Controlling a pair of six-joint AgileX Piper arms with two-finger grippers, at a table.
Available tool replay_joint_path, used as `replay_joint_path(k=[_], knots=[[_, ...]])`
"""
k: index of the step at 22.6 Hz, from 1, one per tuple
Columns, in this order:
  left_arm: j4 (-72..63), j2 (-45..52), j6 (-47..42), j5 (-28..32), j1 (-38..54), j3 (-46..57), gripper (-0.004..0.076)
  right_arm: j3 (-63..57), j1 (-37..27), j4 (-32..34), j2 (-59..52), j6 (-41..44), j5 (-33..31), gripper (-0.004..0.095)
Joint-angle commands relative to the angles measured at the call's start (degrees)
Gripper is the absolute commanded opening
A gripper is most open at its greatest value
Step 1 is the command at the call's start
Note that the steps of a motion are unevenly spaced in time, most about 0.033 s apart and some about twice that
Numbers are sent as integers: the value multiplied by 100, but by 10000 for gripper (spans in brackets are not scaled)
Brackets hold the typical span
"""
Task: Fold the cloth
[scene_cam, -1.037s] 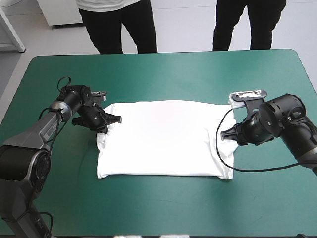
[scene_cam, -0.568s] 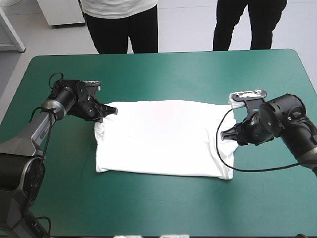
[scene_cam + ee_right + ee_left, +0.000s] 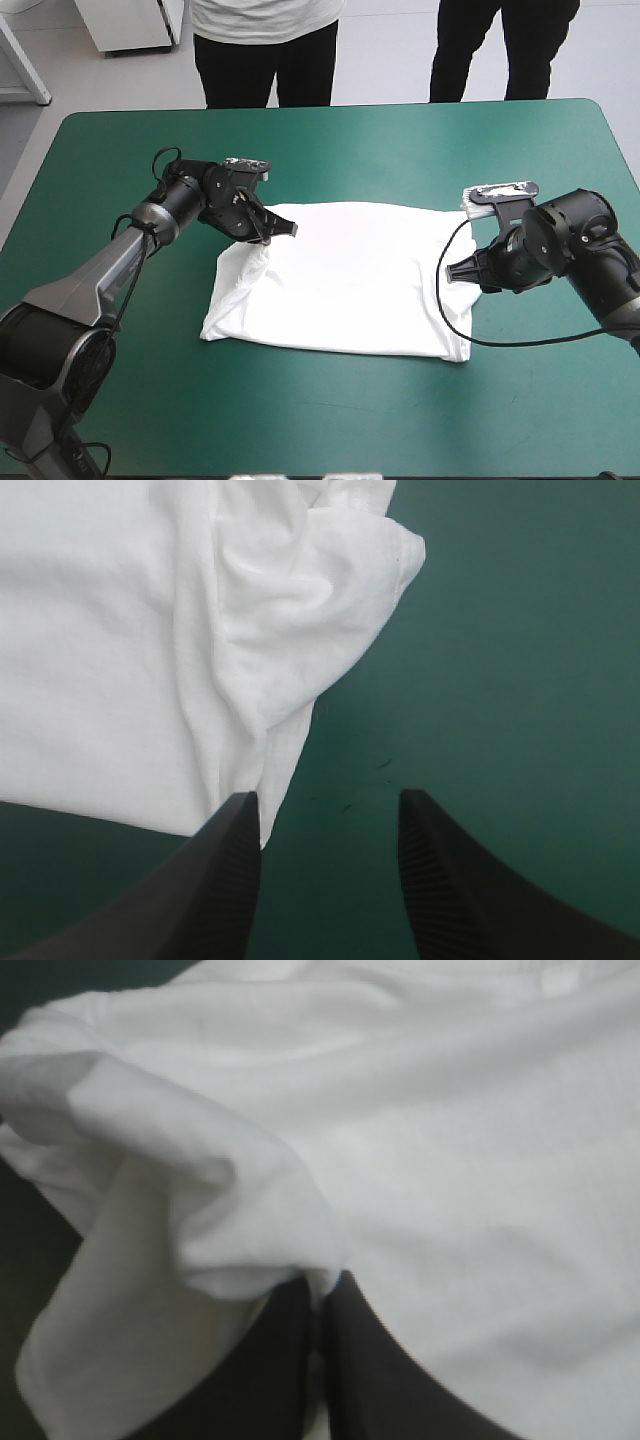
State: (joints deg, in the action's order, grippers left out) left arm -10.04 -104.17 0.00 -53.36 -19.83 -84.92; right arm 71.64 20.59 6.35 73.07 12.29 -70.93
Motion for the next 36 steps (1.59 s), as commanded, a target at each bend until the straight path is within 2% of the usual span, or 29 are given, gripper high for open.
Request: replay_joint_path(k=[1,4,8,10,12,14,15,23,28,31,36], knots=[[-140,49,0,141,-67,-144,-10,190,12,113,-161,9,-55,414],[-140,-415,0,-234,-67,-144,-10,389,12,105,-161,9,-55,414],[-276,-446,138,-115,-67,-180,19,634,12,303,-161,9,-55,414],[-550,-407,471,-139,-67,-189,133,646,12,319,-161,9,-55,414],[-701,-340,516,-260,-67,-189,328,646,12,319,-161,9,-55,414],[-690,-196,516,-272,-67,-189,463,646,12,298,-161,9,-55,414],[-666,-120,516,-246,-67,-189,493,646,12,298,-161,9,-55,414],[-219,573,280,-317,-67,-165,506,646,-9,336,-161,76,-55,414],[733,912,-267,-799,-32,-118,506,646,-275,296,-96,244,-55,414],[968,1131,-473,-1234,229,3,506,646,-881,-227,183,-165,-32,414],[968,1849,-482,-1240,725,771,489,646,-1412,-819,837,-541,210,426]])
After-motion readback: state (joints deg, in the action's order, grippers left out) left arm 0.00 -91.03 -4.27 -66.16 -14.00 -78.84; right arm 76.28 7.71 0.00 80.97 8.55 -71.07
